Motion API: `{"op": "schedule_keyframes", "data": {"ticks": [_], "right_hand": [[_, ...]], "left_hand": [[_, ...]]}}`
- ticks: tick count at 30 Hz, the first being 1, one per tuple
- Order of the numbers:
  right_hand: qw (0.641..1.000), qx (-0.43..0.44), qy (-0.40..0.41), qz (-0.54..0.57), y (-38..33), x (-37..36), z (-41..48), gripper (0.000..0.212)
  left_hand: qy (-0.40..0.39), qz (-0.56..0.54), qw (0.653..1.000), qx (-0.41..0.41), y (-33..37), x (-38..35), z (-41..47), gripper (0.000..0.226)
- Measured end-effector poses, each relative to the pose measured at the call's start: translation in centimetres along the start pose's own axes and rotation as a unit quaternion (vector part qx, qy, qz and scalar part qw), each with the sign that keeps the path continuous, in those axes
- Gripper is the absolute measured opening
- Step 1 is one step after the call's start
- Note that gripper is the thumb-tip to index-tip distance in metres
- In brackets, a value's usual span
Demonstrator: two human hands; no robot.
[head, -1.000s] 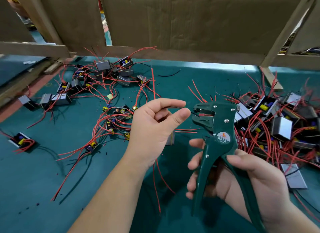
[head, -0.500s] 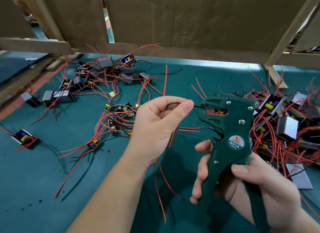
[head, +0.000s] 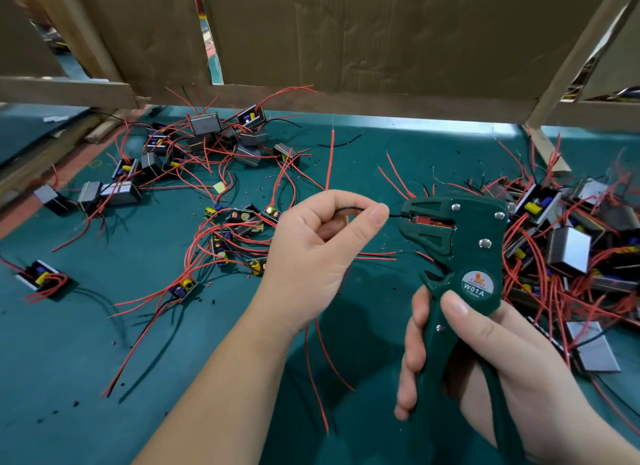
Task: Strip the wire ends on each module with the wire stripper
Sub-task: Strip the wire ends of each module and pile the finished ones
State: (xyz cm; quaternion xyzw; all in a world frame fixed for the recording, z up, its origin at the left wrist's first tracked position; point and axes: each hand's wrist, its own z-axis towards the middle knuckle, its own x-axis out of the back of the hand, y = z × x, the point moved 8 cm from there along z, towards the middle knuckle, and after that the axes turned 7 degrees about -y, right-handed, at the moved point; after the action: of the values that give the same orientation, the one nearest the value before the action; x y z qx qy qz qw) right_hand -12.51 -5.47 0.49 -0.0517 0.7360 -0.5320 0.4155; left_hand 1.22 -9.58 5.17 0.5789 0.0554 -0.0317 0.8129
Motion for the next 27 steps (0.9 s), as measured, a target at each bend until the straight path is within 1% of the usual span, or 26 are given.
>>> {"op": "schedule_keyframes", "data": {"ticks": [2,4,6,7,10,12,14,15,16,19,22,23,24,25,26,27], "right_hand": [[0.999,0.011,0.042,-0.018,0.0,0.5,-0.1,0.054],[0.997,0.019,0.071,-0.026,-0.2,1.1,0.1,0.058],[0.998,0.021,0.065,-0.012,-0.4,1.6,0.4,0.058],[0.998,0.03,0.054,0.0,-0.6,1.8,0.6,0.057],[0.996,0.05,0.056,0.046,-0.9,2.7,0.9,0.053],[0.994,0.041,0.085,0.049,-0.9,3.6,0.8,0.053],[0.994,0.023,0.1,0.048,-1.0,3.9,0.8,0.067],[0.994,0.01,0.095,0.047,-0.8,4.0,0.8,0.072],[0.996,-0.002,0.071,0.059,-0.7,3.5,0.8,0.073],[0.996,-0.018,-0.028,0.084,-0.4,2.0,0.6,0.064],[0.99,-0.036,-0.081,0.107,-0.2,0.5,0.3,0.054],[0.987,-0.041,-0.093,0.122,-0.4,0.2,0.7,0.047],[0.989,-0.029,-0.097,0.105,-0.5,0.2,1.0,0.032],[0.995,-0.046,-0.067,0.052,-0.2,1.3,1.3,0.011],[0.998,-0.059,-0.03,-0.005,-0.4,2.9,1.5,0.04],[0.994,-0.092,-0.03,0.045,-0.1,2.4,1.0,0.071]], "left_hand": [[0.015,-0.012,1.0,-0.001,-0.2,0.2,0.1,0.003],[0.043,-0.054,0.998,0.01,-0.7,0.7,0.2,0.014],[0.06,-0.052,0.996,0.036,-1.3,0.9,0.2,0.02],[0.059,-0.038,0.997,0.045,-1.5,0.9,0.2,0.02],[0.037,0.018,0.998,0.042,-1.4,1.1,0.3,0.021],[0.015,0.023,0.999,0.039,-1.1,1.1,0.3,0.022],[-0.011,0.001,0.999,0.048,-1.1,0.9,0.4,0.02],[-0.023,-0.004,0.998,0.053,-1.2,0.7,0.4,0.018],[-0.033,0.002,0.998,0.057,-1.3,0.6,0.4,0.016],[-0.041,0.064,0.996,0.048,-1.3,0.6,0.4,0.015],[-0.021,0.081,0.996,0.031,-1.0,1.0,0.4,0.014],[-0.017,0.076,0.997,0.027,-0.9,1.1,0.4,0.012],[-0.014,0.07,0.997,0.026,-0.8,1.1,0.3,0.011],[-0.011,0.065,0.997,0.026,-0.8,1.1,0.2,0.01],[-0.008,0.062,0.998,0.027,-0.8,1.2,0.2,0.007],[-0.006,0.059,0.998,0.025,-0.6,1.2,0.1,0.006]]}}
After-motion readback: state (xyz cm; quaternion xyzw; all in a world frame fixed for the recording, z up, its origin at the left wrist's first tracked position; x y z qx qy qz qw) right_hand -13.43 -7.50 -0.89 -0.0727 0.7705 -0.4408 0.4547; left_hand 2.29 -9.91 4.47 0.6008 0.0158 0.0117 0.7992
